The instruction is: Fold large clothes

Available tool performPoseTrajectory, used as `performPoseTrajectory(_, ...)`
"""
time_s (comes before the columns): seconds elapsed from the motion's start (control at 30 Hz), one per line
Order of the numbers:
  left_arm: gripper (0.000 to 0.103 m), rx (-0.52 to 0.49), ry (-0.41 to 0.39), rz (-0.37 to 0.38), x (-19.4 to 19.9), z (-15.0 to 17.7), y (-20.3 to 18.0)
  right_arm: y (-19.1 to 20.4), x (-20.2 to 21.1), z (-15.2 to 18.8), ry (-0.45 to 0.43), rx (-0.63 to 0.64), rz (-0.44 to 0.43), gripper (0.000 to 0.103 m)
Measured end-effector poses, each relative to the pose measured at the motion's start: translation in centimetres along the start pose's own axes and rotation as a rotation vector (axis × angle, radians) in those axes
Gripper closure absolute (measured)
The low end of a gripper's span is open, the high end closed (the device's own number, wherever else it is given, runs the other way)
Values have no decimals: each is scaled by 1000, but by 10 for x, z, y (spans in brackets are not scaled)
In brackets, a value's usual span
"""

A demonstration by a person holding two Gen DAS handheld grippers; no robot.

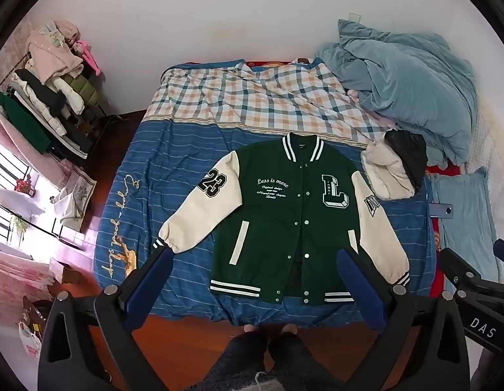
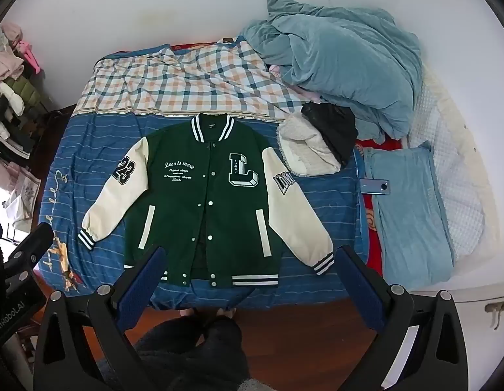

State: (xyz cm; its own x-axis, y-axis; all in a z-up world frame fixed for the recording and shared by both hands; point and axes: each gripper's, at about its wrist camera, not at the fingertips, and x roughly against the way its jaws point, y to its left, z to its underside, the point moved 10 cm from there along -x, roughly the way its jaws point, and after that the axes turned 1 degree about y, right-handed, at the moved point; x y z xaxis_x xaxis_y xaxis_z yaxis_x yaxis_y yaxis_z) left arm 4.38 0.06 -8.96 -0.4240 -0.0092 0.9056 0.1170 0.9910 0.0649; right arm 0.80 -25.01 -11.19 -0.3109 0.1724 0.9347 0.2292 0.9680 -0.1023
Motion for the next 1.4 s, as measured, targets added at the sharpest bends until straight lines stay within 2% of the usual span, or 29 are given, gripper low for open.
performPoseTrajectory(0.73, 0, 3, 0, 11, 0, 0, -1, 14, 7, 4, -6, 15, 15, 0)
performPoseTrajectory(0.83, 0, 2, 1, 13, 3, 6, 11, 16, 9, 5, -5, 18, 15, 0)
performPoseTrajectory(1.27, 0, 2, -2, 16, 8, 14, 14, 13, 8, 7, -8, 17, 13, 0)
performPoseTrajectory(1.3, 0, 2, 0, 11, 5, 5, 3, 13, 9, 7, -9, 17, 13, 0)
performPoseTrajectory(1.4, 0, 1, 0, 11, 6, 6, 3, 13, 9, 7, -8, 17, 13, 0)
